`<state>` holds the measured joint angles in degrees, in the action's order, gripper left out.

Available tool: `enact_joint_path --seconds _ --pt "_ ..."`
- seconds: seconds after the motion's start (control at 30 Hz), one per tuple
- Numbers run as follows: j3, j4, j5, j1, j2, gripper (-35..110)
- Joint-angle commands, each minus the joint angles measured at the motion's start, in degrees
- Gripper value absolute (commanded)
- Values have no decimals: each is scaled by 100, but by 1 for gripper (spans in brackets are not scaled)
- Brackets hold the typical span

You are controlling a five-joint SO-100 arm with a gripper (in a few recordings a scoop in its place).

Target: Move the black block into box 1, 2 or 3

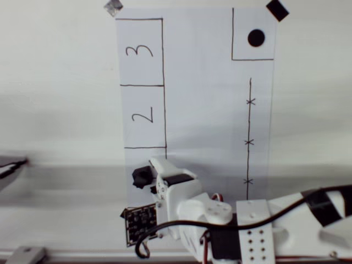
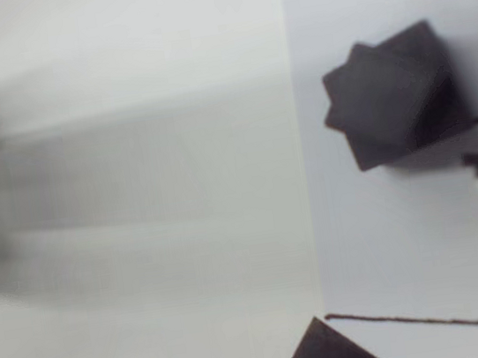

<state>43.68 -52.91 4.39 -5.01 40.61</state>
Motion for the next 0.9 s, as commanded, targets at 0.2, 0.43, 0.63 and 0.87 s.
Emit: enact_joint_path --seconds 0.2,0.43,0.63,0.87 --pt "62 44 35 -114 668 24" --pt "1081 44 53 -211 1617 24" --pt "2065 44 176 -299 2707 23" --pt "3656 44 211 -378 4359 4"
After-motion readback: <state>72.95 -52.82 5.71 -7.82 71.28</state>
